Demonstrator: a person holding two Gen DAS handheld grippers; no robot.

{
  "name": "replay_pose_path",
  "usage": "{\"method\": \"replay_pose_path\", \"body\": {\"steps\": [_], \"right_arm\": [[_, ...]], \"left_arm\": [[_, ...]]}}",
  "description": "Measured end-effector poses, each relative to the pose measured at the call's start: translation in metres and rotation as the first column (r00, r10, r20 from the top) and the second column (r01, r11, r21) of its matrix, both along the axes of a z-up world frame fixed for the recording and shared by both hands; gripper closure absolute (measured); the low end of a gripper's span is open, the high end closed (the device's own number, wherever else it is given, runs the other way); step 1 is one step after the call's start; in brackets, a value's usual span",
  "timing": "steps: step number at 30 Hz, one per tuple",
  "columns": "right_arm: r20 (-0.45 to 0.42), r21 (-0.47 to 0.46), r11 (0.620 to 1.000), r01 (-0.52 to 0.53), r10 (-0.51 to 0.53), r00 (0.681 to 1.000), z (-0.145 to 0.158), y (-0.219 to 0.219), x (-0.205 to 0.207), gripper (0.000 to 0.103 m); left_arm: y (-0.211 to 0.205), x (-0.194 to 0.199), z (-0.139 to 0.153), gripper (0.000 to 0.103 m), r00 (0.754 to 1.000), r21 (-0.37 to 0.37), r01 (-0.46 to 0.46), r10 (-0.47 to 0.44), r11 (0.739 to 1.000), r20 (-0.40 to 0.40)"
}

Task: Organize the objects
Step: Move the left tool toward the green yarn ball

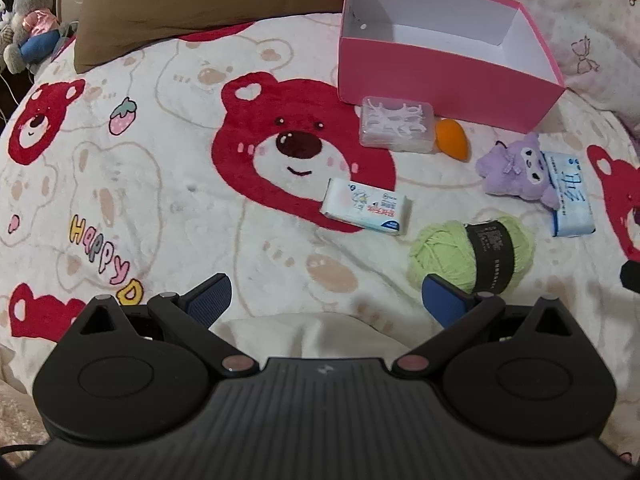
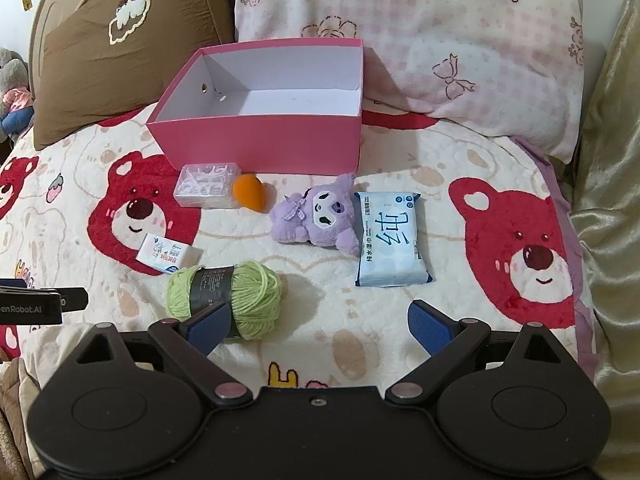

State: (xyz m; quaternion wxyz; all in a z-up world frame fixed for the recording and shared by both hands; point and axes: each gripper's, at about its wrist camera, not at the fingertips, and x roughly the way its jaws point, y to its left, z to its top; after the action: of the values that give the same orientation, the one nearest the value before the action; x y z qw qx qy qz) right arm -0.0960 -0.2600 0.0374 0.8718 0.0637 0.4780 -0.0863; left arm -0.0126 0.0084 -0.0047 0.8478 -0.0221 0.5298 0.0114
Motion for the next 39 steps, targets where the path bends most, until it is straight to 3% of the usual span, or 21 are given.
{"method": "replay_pose_path", "body": {"steps": [6,39], "right_arm": [[-0.003,0.001,1.000,-0.005,0.005,1.000,0.0013,-0.0019,0.0001,0.006],[-0.012,0.020,1.000,0.015,-0.014,1.000,-0.0019,-0.0100,0.0039,0.005]], "left_arm": [[0.0018,-0.0003,0.0000,0.000,1.000,-0.035,-0.001,0.001,0.999,-0.001],[0.0002,-0.0001,0.0009,0.000,0.999,-0.076,0.035,-0.036,0.997,-0.018]]}}
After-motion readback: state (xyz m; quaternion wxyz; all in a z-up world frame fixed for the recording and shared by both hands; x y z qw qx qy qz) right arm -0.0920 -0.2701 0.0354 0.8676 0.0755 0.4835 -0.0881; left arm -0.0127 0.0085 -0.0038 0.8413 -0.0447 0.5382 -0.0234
